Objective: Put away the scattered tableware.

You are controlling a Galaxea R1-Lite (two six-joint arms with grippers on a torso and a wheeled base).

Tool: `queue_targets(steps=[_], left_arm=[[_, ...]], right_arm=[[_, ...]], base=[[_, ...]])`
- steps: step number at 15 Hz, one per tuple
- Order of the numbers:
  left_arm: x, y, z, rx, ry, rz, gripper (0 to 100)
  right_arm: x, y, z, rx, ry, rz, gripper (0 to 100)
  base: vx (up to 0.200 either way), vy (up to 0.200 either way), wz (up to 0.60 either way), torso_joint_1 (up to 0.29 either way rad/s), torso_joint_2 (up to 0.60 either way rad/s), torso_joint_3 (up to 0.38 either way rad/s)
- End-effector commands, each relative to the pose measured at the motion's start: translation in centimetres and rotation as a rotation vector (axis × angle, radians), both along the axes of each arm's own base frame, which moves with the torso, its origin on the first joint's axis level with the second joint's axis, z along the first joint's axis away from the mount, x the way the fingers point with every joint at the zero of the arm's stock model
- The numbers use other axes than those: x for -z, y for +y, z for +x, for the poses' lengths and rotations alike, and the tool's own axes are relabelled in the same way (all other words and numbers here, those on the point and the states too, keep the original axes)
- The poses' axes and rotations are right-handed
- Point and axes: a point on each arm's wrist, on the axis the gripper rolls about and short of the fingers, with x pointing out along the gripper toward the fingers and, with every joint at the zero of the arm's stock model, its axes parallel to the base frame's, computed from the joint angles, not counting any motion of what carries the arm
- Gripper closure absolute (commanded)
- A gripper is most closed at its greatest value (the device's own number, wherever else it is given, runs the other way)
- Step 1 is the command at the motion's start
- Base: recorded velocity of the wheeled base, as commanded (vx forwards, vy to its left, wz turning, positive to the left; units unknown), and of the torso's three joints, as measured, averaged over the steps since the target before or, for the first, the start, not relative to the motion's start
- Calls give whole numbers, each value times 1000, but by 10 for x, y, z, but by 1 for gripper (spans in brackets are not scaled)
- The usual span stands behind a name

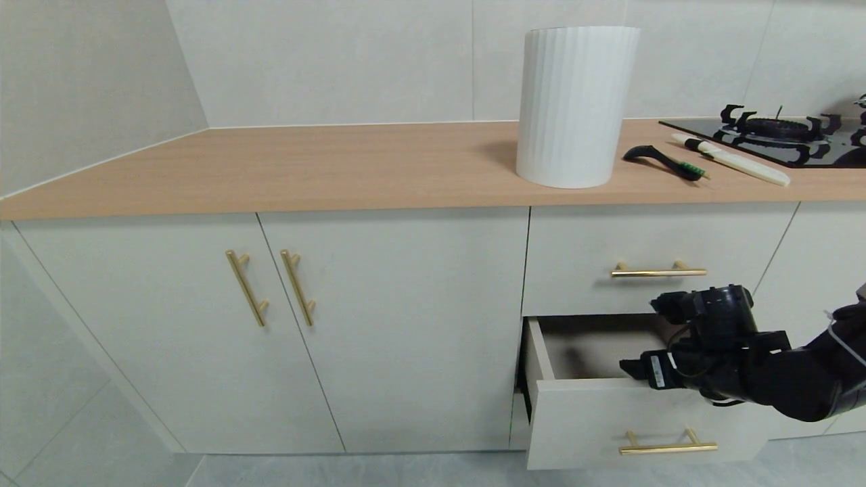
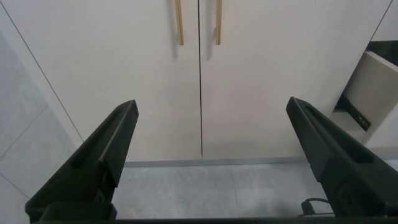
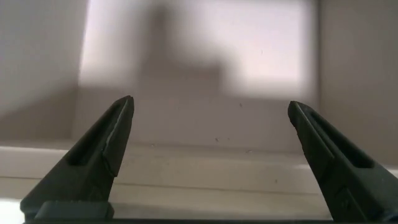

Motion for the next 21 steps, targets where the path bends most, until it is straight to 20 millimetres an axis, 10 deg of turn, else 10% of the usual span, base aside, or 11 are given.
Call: queue_targets(steps=[1, 21], left_arm=[[0, 0, 0, 0, 0, 0, 0], [0, 0, 0, 0, 0, 0, 0]], right_arm=[[-18, 3, -5, -12, -40, 10, 0], [-44, 18, -94, -335, 560, -283, 0]], base=[[0, 0, 0, 0, 0, 0], [0, 0, 0, 0, 0, 0]])
